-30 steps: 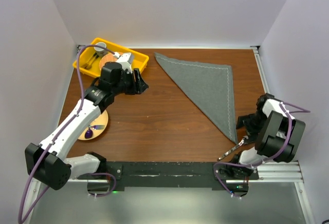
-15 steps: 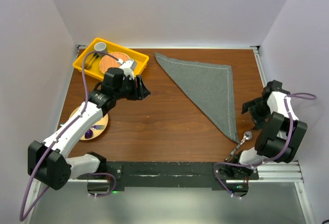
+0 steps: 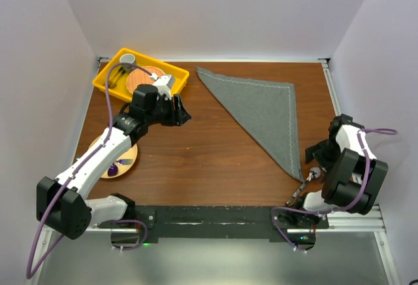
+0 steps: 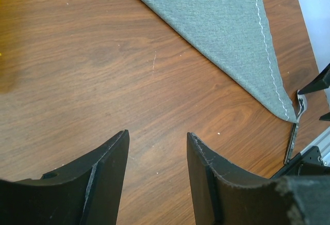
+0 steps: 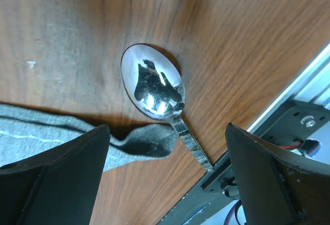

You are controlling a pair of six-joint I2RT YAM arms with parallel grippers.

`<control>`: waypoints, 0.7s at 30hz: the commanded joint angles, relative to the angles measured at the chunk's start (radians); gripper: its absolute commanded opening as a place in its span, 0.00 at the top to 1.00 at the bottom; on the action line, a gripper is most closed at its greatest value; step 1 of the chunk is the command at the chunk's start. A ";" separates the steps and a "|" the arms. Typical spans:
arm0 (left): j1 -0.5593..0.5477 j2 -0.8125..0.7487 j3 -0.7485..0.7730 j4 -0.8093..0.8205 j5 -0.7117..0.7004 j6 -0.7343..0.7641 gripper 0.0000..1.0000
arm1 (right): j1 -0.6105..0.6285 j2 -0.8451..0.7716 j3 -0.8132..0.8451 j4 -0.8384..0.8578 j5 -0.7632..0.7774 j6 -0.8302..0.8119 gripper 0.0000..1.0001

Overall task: Fold the napkin, place the utensils inside, and roll it up
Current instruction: Grab a utensil with the right arm

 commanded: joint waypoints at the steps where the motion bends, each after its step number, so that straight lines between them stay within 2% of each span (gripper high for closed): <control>1: 0.014 0.012 0.045 0.004 0.018 0.025 0.47 | -0.005 0.011 -0.042 0.092 -0.050 0.010 0.02; 6: 0.022 0.021 0.046 0.001 0.020 0.019 0.47 | -0.003 -0.006 -0.131 0.190 -0.088 0.070 0.05; 12: 0.031 0.022 0.054 -0.019 0.014 0.009 0.47 | -0.003 0.006 -0.107 0.218 0.041 0.075 0.11; 18: 0.029 0.018 0.066 -0.034 0.012 -0.008 0.47 | -0.005 0.084 -0.050 0.272 0.094 -0.006 0.33; 21: 0.029 0.007 0.071 -0.042 0.005 -0.013 0.47 | -0.008 0.150 -0.018 0.296 0.102 -0.065 0.39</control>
